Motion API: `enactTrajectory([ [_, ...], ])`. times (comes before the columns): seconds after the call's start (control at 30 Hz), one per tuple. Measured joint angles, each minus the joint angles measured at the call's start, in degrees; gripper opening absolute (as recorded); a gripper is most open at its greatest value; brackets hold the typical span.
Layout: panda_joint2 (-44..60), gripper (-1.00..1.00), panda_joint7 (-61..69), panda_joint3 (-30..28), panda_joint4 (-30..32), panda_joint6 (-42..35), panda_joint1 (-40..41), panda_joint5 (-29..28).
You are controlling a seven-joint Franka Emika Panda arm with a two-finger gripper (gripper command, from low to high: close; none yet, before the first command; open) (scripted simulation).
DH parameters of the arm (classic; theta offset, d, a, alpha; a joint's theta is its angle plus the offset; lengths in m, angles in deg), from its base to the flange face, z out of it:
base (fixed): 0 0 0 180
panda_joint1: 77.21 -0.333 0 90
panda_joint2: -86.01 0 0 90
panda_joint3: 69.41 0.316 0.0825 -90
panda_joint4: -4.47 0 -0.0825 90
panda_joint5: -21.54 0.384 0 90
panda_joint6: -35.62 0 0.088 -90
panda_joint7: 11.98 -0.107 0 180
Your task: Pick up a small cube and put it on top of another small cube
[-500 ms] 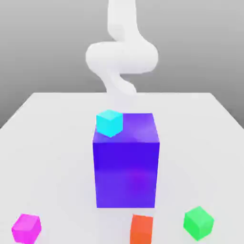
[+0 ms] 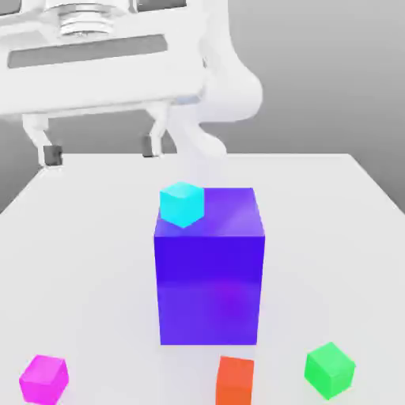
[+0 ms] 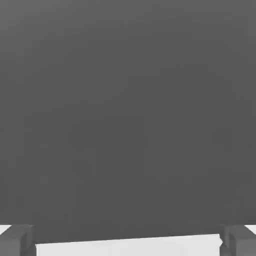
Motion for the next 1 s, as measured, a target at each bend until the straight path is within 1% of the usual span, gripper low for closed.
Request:
enactTrajectory([
  [0.23, 14.5, 0.00, 6.4, -2.0, 0.0, 4.1, 3.7, 4.1],
  [0.33, 20.4, 0.00, 8.2, -2.5, 0.1, 6.0, 5.2, 4.7],
  [0.47, 28.0, 0.00, 9.8, -3.5, 0.3, 8.7, 7.4, 4.0],
  [0.53, 31.9, 0.00, 10.9, -2.7, -0.2, 11.1, 8.8, 4.9],
  [0.63, 38.2, 0.00, 13.3, 0.5, -1.6, 15.6, 11.5, 8.0],
  [0.67, 39.4, -1.00, 13.8, 1.1, -1.9, 16.5, 12.0, 8.6],
  [0.87, 40.0, -1.00, 14.0, 1.5, -2.0, 16.8, 12.3, 8.8],
  [1.0, 33.9, -1.00, 11.4, -1.7, -0.5, 12.4, 9.9, 5.3],
])
